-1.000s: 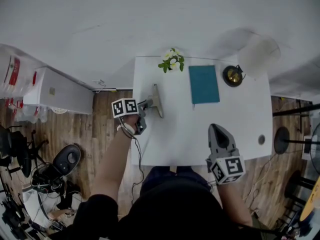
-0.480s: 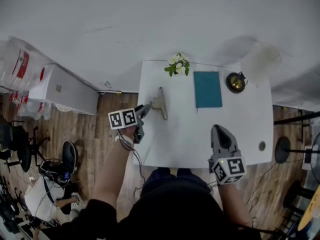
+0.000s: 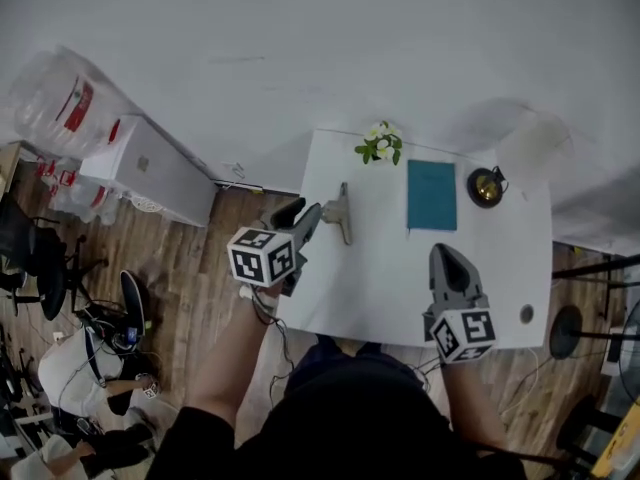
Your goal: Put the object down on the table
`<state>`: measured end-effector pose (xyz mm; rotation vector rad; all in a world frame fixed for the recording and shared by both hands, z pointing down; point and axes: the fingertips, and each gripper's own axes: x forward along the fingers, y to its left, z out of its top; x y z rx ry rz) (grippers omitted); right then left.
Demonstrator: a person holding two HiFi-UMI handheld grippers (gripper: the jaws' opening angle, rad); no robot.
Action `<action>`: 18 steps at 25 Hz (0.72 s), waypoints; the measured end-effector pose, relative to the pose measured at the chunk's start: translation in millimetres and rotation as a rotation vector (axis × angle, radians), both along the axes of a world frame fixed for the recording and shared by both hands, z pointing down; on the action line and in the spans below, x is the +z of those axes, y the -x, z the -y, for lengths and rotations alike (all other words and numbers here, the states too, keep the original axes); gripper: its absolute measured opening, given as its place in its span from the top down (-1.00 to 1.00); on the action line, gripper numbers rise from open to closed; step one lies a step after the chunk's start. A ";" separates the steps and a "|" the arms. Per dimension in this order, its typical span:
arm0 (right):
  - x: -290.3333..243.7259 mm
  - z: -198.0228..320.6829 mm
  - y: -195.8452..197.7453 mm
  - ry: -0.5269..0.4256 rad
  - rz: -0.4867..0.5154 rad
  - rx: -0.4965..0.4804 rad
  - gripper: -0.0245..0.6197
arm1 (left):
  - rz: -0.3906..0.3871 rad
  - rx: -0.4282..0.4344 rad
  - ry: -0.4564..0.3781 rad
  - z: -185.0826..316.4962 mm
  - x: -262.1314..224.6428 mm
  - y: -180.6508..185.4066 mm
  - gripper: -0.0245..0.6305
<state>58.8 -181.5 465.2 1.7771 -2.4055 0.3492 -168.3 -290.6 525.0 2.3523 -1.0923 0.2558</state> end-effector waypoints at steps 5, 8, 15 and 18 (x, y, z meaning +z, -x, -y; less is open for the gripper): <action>-15.0 3.9 12.5 -0.041 -0.004 -0.037 0.91 | 0.110 0.009 -0.221 -14.2 -56.1 -8.3 0.53; -29.8 5.2 17.1 -0.071 -0.006 -0.048 0.91 | 0.131 -0.018 -0.339 -23.4 -90.4 -9.9 0.57; -71.1 9.6 24.4 -0.160 -0.022 -0.070 0.91 | 0.154 -0.061 -0.552 -45.7 -160.7 -16.2 0.67; -83.4 9.0 27.4 -0.194 -0.019 -0.087 0.91 | 0.166 -0.079 -0.595 -55.0 -178.6 -17.8 0.70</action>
